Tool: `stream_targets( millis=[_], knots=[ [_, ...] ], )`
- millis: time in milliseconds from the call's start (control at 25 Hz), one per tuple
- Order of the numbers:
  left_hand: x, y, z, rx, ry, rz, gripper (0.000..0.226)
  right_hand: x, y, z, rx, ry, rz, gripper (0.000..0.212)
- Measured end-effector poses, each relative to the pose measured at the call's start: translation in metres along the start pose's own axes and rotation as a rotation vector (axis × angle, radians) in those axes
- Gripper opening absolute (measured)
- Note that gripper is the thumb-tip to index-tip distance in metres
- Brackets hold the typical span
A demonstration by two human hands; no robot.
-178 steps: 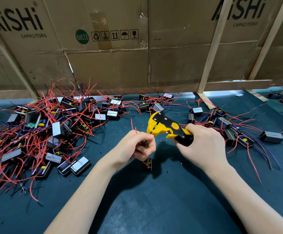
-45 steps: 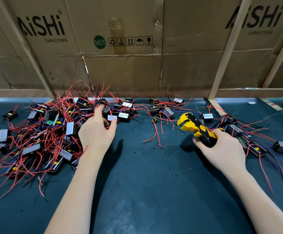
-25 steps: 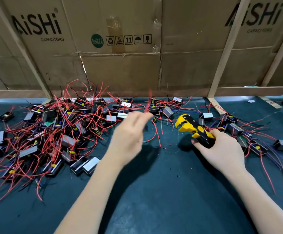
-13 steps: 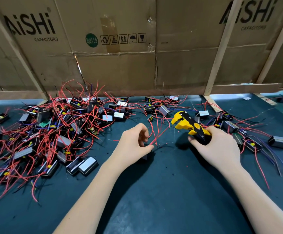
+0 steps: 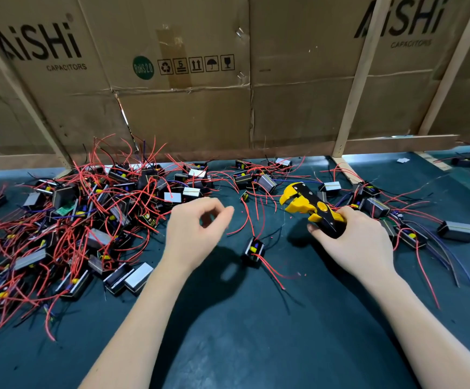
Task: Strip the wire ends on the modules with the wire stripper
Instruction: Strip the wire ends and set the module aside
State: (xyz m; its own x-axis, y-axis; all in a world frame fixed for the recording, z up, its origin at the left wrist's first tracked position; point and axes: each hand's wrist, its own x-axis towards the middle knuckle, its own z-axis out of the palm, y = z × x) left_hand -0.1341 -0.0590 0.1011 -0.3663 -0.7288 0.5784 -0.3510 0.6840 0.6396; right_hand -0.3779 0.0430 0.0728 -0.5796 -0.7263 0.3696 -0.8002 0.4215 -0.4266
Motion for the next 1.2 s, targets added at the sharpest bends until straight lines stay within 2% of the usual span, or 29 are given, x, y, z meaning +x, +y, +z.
stream_targets(
  millis=[80, 160, 240, 280, 360, 480, 720, 840, 1000, 1200],
  knots=[
    [0.002, -0.012, -0.007, 0.249, -0.076, -0.182, 0.049, 0.000, 0.000, 0.000, 0.001, -0.002, 0.003, 0.047],
    [0.001, -0.019, -0.005, 0.412, -0.182, -0.264, 0.046, 0.000, 0.000, 0.002, 0.003, -0.002, 0.002, 0.046],
    [-0.003, -0.015, 0.008, 0.223, -0.200, -0.216, 0.024, 0.000, 0.000, 0.002, 0.001, -0.006, 0.002, 0.046],
    [-0.005, -0.011, 0.015, 0.107, -0.222, -0.199, 0.020, 0.000, 0.000, 0.002, 0.002, -0.007, 0.003, 0.046],
    [-0.009, -0.005, 0.031, -0.002, -0.315, -0.158, 0.023, 0.000, 0.000, 0.002, 0.005, -0.009, 0.003, 0.046],
    [-0.012, -0.001, 0.045, -0.033, -0.384, -0.121, 0.024, 0.000, 0.000, 0.002, 0.010, -0.009, 0.006, 0.045],
    [-0.003, -0.005, 0.031, -0.389, -0.456, -0.389, 0.023, 0.001, 0.002, 0.001, -0.048, 0.001, -0.001, 0.049],
    [-0.003, -0.007, 0.024, -0.402, -0.565, -0.349, 0.013, 0.001, 0.002, 0.002, -0.075, 0.010, -0.013, 0.050],
    [-0.008, -0.004, 0.021, -0.351, -0.668, -0.311, 0.013, 0.001, 0.003, 0.003, -0.116, 0.026, -0.028, 0.051],
    [-0.004, 0.002, 0.020, -0.432, -0.557, -0.294, 0.015, 0.000, 0.005, 0.007, -0.207, 0.124, -0.130, 0.051]
  ],
)
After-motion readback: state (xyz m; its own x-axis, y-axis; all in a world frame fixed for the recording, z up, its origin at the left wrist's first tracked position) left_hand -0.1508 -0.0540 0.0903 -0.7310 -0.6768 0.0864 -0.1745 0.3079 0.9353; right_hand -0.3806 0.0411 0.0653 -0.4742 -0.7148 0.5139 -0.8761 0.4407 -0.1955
